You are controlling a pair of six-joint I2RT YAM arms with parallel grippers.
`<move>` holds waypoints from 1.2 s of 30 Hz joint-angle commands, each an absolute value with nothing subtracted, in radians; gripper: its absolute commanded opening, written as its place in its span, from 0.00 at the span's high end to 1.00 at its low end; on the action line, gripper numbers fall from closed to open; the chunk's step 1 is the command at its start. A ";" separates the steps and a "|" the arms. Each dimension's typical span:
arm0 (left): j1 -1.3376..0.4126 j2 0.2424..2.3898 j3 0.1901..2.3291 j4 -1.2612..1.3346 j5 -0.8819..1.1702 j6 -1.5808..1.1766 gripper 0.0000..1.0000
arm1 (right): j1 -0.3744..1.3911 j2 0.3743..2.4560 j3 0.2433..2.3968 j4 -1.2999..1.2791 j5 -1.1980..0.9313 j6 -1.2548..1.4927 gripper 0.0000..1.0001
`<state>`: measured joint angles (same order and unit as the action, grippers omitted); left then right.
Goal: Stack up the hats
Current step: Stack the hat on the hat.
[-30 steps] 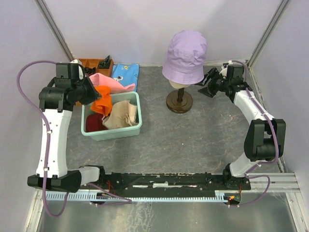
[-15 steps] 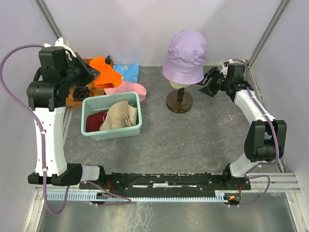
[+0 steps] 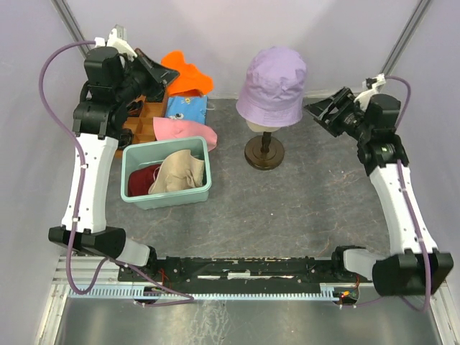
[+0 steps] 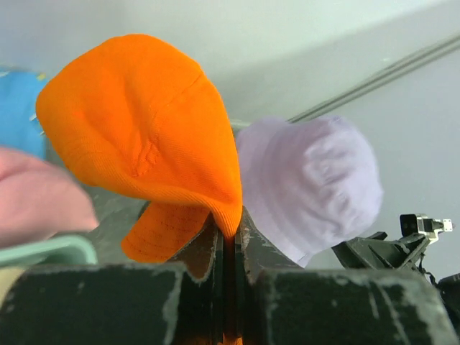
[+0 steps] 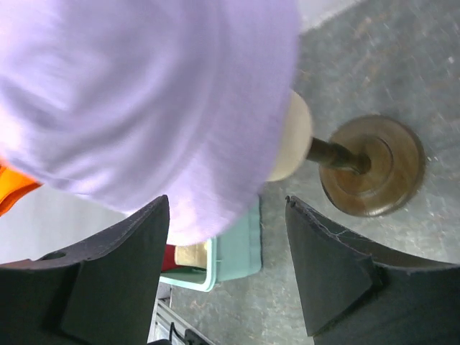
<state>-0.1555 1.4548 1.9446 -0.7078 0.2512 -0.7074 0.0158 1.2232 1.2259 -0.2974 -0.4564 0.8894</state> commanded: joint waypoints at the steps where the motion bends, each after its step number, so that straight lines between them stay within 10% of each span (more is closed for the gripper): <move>1: -0.191 1.464 2.010 -0.437 0.375 -0.745 0.97 | 0.018 1.121 1.263 -0.219 -0.439 0.950 0.26; 11: -0.235 1.531 2.074 -0.284 0.451 -0.783 0.97 | 0.023 1.103 1.427 -0.244 -0.497 1.086 0.23; 14: -0.235 1.544 2.112 -0.228 0.477 -0.806 0.97 | 0.052 1.183 1.493 -0.129 -0.580 1.267 0.01; 36: -0.297 1.587 2.201 -0.045 0.585 -0.903 0.97 | 0.429 1.466 1.790 0.127 -0.426 1.734 0.04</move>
